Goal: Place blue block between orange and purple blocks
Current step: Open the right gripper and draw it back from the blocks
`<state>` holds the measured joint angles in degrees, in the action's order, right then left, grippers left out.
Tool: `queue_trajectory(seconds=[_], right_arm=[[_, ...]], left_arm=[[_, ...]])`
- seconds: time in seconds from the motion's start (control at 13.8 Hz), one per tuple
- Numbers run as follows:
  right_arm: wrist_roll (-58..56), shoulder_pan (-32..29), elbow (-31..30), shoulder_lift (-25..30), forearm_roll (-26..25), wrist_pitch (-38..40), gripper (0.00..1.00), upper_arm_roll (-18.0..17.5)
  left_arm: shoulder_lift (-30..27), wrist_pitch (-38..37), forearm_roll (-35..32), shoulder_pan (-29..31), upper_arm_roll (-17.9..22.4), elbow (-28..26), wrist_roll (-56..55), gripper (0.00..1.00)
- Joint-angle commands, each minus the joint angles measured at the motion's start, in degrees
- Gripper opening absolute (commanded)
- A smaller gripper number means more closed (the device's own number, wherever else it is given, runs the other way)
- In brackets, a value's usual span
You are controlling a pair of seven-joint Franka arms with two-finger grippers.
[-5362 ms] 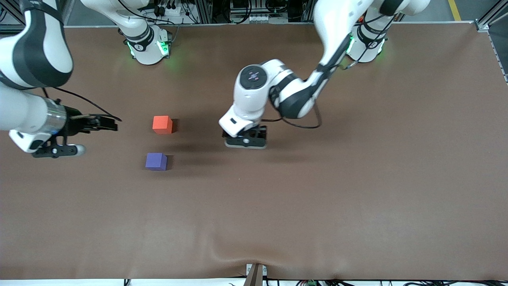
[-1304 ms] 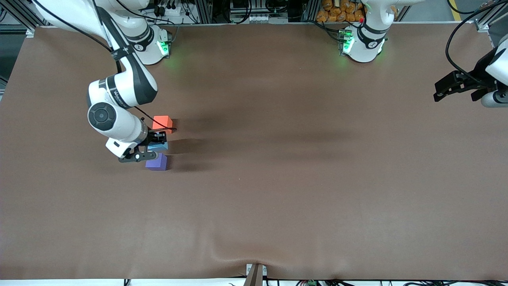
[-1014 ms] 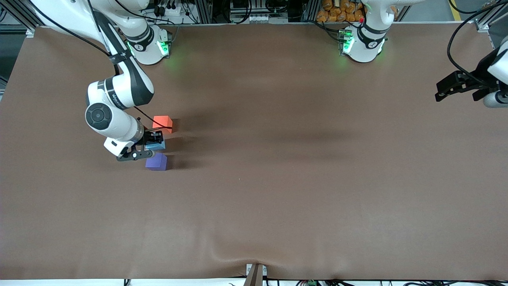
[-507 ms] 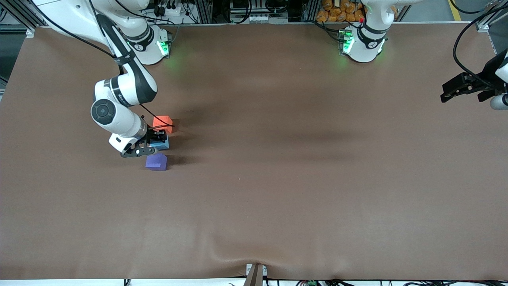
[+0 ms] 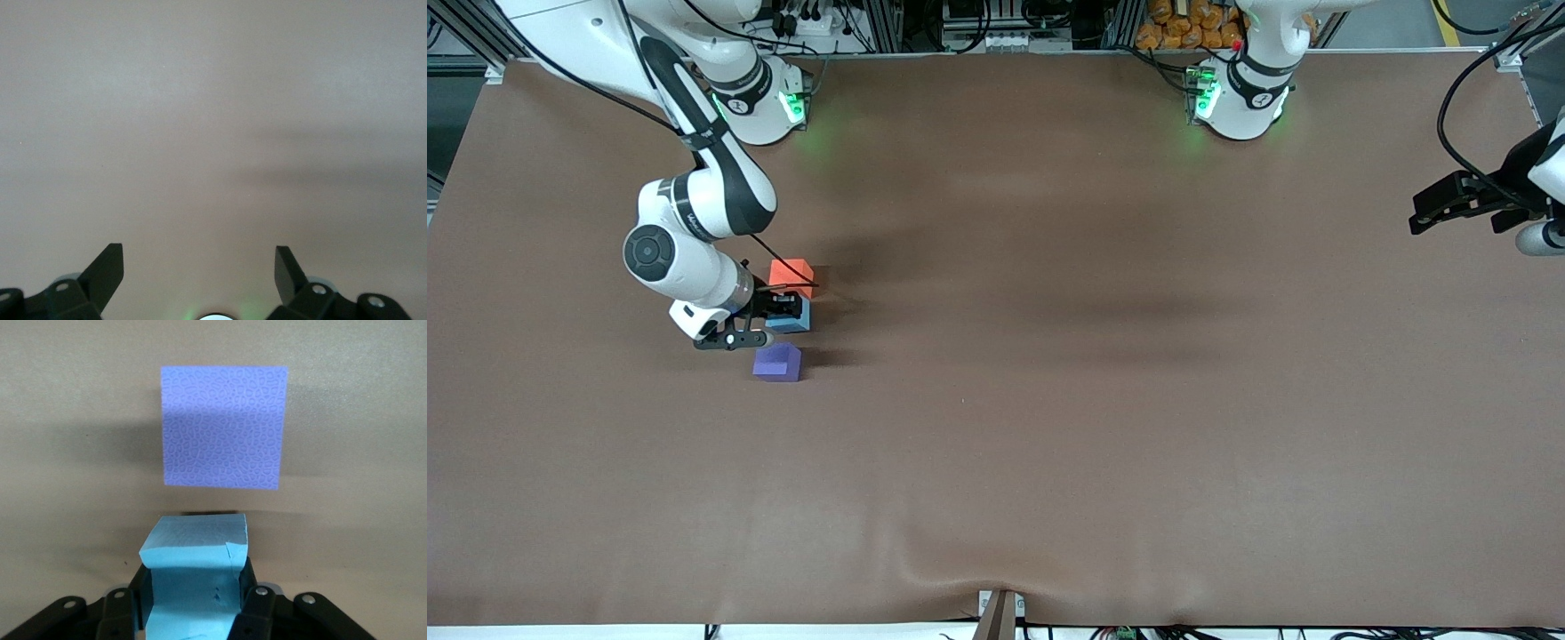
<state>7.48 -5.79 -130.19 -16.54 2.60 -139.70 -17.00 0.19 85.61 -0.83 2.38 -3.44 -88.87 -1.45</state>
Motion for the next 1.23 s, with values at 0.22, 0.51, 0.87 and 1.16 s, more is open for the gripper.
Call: queue_trajectory(seconds=[0.22,0.51,0.87,1.16], right_arm=[[-1.06,-1.06,-1.21,-0.68,1.27,-2.94,0.0,0.39],[-1.06,0.08,-1.12,-1.03,1.27,-3.29,0.0,0.47],[-1.15,-0.09,-1.12,-1.47,1.18,-3.38,0.0,0.56],[-1.06,-0.45,-0.86,-2.09,1.27,-3.21,0.68,0.91]], left_arm=[[-0.1,-0.88,0.3,0.61,-0.34,0.98,0.92,1.0],[-0.19,-0.88,0.21,0.53,-0.51,0.98,1.62,1.0],[0.6,0.26,0.12,2.18,0.02,0.81,1.89,1.0],[-1.24,-0.26,-3.36,1.4,-6.29,0.98,0.04,1.0]])
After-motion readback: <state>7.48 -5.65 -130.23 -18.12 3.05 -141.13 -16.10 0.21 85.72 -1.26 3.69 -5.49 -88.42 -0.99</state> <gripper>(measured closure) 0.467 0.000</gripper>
